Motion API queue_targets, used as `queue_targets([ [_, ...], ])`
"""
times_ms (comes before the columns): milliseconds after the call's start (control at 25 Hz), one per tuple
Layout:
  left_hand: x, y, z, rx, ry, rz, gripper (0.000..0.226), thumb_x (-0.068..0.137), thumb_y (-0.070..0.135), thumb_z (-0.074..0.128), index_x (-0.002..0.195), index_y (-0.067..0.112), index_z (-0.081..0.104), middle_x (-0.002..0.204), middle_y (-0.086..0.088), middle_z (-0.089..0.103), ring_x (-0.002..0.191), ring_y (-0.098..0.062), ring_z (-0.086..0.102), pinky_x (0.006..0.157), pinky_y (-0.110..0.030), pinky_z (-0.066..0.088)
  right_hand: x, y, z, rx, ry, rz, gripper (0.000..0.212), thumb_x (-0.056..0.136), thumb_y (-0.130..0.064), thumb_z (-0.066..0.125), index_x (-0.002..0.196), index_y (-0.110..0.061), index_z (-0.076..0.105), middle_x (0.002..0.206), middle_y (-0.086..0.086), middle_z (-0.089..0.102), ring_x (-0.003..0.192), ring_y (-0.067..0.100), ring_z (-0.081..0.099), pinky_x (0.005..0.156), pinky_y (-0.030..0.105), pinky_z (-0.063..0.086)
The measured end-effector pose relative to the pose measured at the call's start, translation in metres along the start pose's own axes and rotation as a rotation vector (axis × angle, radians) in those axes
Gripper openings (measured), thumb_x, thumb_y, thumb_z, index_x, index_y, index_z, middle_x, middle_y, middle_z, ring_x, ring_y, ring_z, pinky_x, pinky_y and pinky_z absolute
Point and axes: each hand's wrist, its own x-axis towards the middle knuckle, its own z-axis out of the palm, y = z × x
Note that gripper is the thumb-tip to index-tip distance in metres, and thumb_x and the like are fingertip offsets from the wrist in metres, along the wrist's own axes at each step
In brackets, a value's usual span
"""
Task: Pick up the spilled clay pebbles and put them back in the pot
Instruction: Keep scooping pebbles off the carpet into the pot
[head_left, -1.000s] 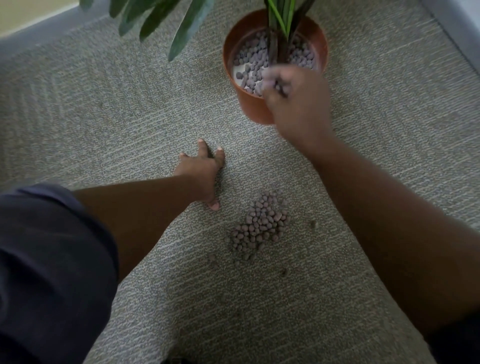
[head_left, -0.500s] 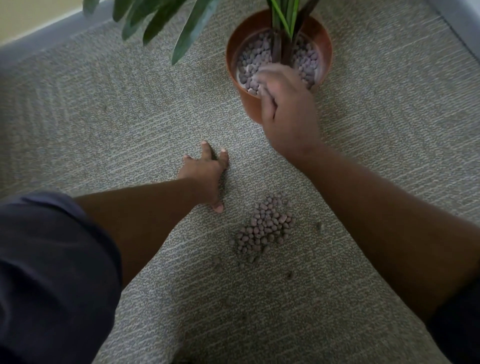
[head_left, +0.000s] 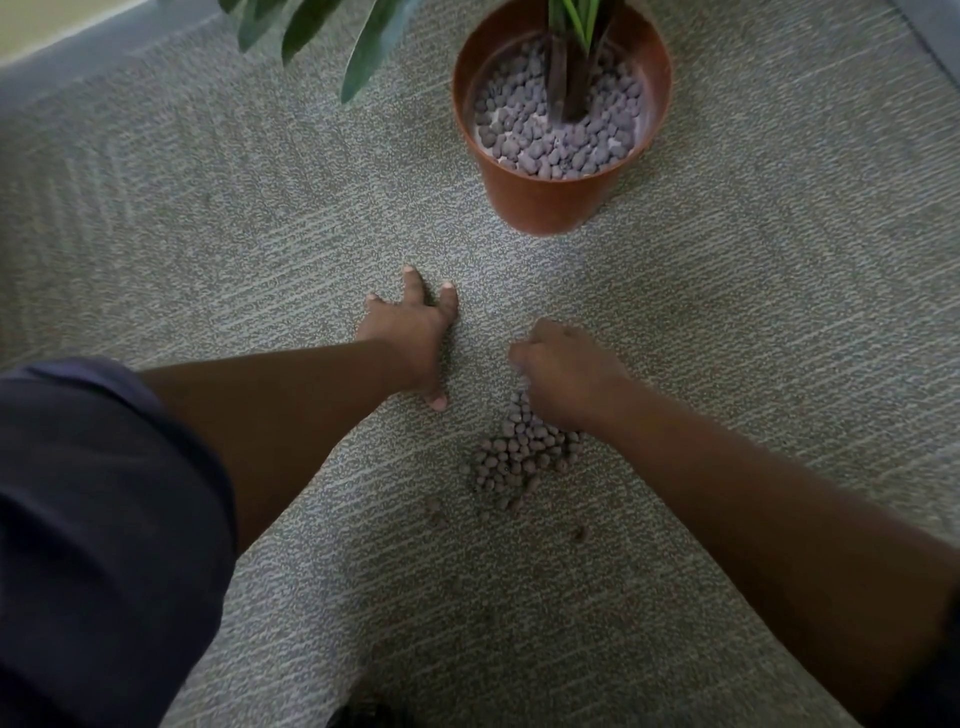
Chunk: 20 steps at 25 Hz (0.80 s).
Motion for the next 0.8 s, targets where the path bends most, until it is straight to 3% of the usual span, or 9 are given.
queue_targets([
  [560, -0.001, 0.002, -0.002, 0.013, -0.018, -0.01, 0.154, 0.044, 0.056, 0.094, 0.156, 0.037, -0.01, 0.165, -0.016, -0.016, 0.14, -0.063, 0.02, 0.098, -0.061, 0.047, -0.002, -0.002, 0.007, 0.162, 0.098, -0.013, 0.02, 0.093, -0.01, 0.054, 0.106, -0.007, 0.07, 0.115, 0.016, 0.059, 0.108, 0.033, 0.059, 0.093, 0.036, 0.048],
  [800, -0.002, 0.002, -0.004, 0.034, -0.011, -0.005, 0.154, 0.046, 0.058, 0.094, 0.157, 0.034, -0.01, 0.165, -0.019, -0.014, 0.139, -0.063, 0.02, 0.101, -0.06, 0.045, -0.002, -0.003, -0.009, 0.233, 0.132, -0.012, 0.018, 0.091, -0.01, 0.057, 0.089, -0.01, 0.075, 0.095, 0.012, 0.07, 0.091, 0.028, 0.066, 0.084, 0.035, 0.053],
])
